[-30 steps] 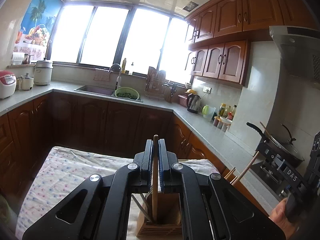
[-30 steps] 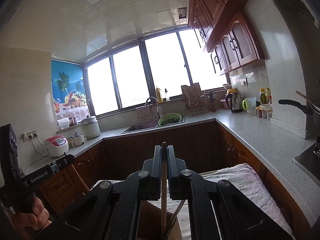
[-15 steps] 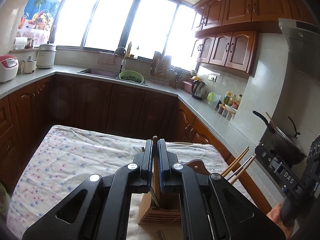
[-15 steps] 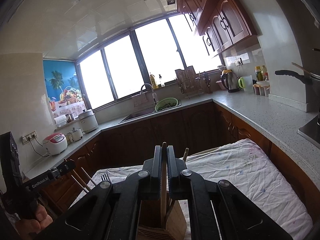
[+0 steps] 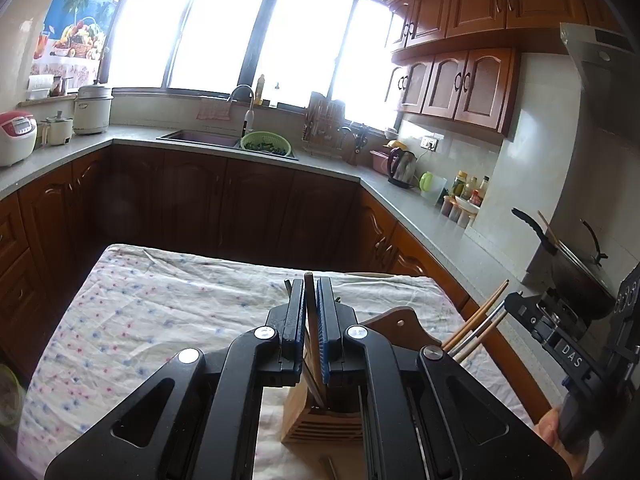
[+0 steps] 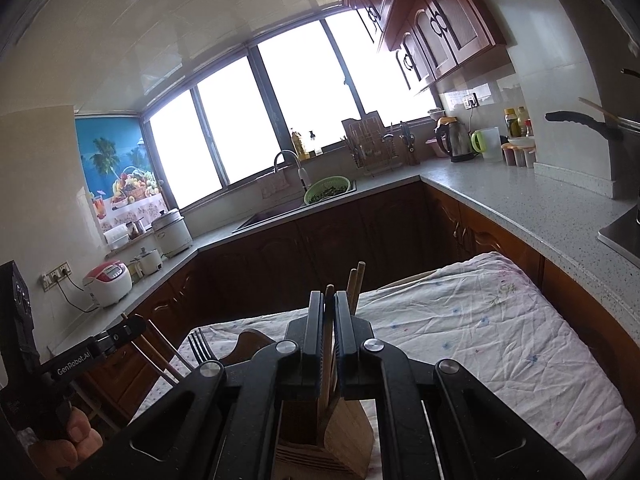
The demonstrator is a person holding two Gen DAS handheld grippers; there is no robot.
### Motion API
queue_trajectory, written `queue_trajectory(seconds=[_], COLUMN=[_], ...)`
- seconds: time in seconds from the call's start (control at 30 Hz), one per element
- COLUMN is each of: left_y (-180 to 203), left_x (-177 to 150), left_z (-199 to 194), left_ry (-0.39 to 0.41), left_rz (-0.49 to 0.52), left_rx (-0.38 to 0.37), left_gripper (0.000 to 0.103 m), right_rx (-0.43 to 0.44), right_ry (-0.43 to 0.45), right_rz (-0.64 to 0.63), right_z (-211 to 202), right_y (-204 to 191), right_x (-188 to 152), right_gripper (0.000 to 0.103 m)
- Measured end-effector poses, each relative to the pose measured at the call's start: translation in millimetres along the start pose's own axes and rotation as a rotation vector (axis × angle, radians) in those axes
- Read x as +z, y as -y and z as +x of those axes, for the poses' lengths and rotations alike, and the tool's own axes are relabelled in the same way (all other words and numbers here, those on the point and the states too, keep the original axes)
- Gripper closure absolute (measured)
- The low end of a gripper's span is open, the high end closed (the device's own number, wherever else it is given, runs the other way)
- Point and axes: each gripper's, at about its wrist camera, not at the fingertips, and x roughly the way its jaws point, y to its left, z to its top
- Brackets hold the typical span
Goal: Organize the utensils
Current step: 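Carry both wooden chopsticks up and insert them into the wooden holder, then open both tools to release the chopsticks into the holder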
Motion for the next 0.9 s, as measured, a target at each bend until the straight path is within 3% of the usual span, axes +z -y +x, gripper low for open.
queue_trajectory(seconds=[0.43,0.6,0.73,0.9], left_y=[3,3,5,12], left_x=[-3,-4,-6,-8], left_z=[8,6,3,-2], left_ry=[-0.032,-0.036,-0.04,-0.036], left_rz=[0.016,0.013,0.018,0.032], left_rx=[0.005,0.009,0.004,-0.009], left_gripper=[0.098,0.098,0.09,0.075], right_rx=[-0.012,-0.016,-0.024,-0.024], right_ry=[-0.016,-0.04,-0.037,-0.033], right_rz=[-0.006,0.016,0.033,0.039], right_z=[4,5,1,-3], right_y=[3,7,8,9], right_x=[0,0,0,1], right_gripper=[0.098,0.093,0.088,0.072])
